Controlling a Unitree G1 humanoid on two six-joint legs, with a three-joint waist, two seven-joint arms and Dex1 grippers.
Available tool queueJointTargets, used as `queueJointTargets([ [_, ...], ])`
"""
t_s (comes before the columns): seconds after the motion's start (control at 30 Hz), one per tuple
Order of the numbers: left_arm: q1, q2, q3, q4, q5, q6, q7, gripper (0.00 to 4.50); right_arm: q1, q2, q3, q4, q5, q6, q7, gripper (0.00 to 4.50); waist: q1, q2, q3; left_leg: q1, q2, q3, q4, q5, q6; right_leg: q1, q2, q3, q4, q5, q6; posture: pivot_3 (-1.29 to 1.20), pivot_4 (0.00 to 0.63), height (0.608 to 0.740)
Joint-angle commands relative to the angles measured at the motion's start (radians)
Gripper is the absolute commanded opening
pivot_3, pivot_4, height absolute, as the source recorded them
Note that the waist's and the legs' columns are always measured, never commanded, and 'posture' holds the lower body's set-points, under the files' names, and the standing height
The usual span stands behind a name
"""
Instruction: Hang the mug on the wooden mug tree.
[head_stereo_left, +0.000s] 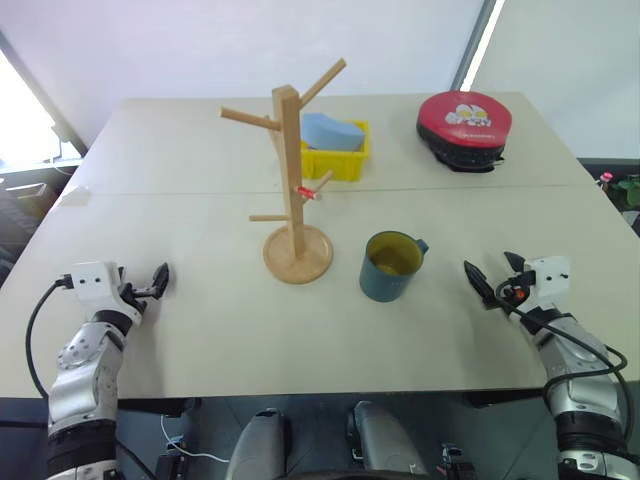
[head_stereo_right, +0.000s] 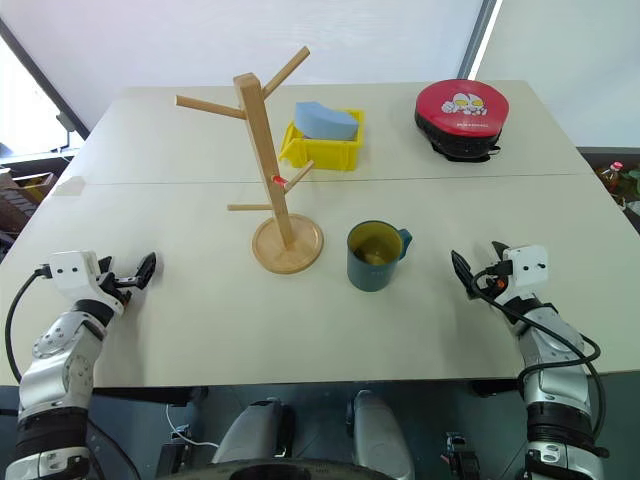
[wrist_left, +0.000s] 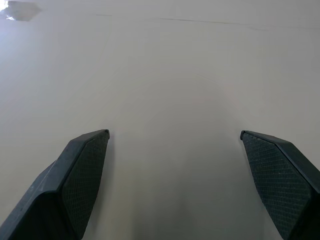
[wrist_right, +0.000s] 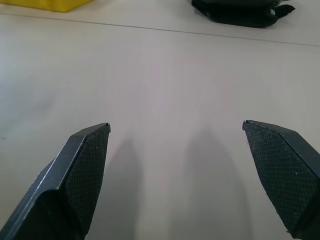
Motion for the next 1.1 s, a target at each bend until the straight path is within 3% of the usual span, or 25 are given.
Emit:
queueJointTargets([
  [0.03, 0.008, 0.012, 0.017, -0.033, -0.011, 0.006, -0.009, 4.50, 0.012, -0.002, -0.006, -0.043, 0.000, -0.019, -0.001, 4.41, 0.000, 0.000, 0.000, 0.000, 0.000, 0.000, 0.000, 0.000, 0.000, 0.000, 0.000, 0.000, 0.000, 0.000, 0.000, 0.00, 0.150, 0.740],
  [0.4, 0.013, 0.007, -0.033, -0.067, -0.001, 0.001, -0.063, 4.50, 0.050, 0.004, -0.007, -0.079, 0.005, -0.015, -0.013, 4.41, 0.002, 0.000, 0.000, 0.000, 0.000, 0.000, 0.000, 0.000, 0.000, 0.000, 0.000, 0.000, -0.001, 0.000, 0.000, 0.00, 0.150, 0.740],
  [0.77, 0.099, 0.046, -0.168, -0.267, -0.087, -0.005, -0.369, 4.50, 0.122, -0.021, -0.015, -0.189, 0.037, -0.001, 0.044, 4.41, 0.002, 0.001, 0.001, 0.000, 0.000, 0.000, -0.001, 0.000, 0.000, 0.000, -0.001, 0.000, -0.002, -0.002, -0.003, 0.00, 0.150, 0.740],
  [1.1, 0.095, 0.145, -0.376, -0.492, -0.127, 0.090, -0.579, 4.50, 0.176, -0.011, 0.076, -0.375, 0.033, 0.048, 0.106, 4.41, 0.000, 0.003, 0.002, 0.000, 0.001, 0.001, -0.002, 0.000, 0.000, 0.000, -0.001, 0.001, -0.003, -0.002, -0.004, 0.00, 0.150, 0.740],
])
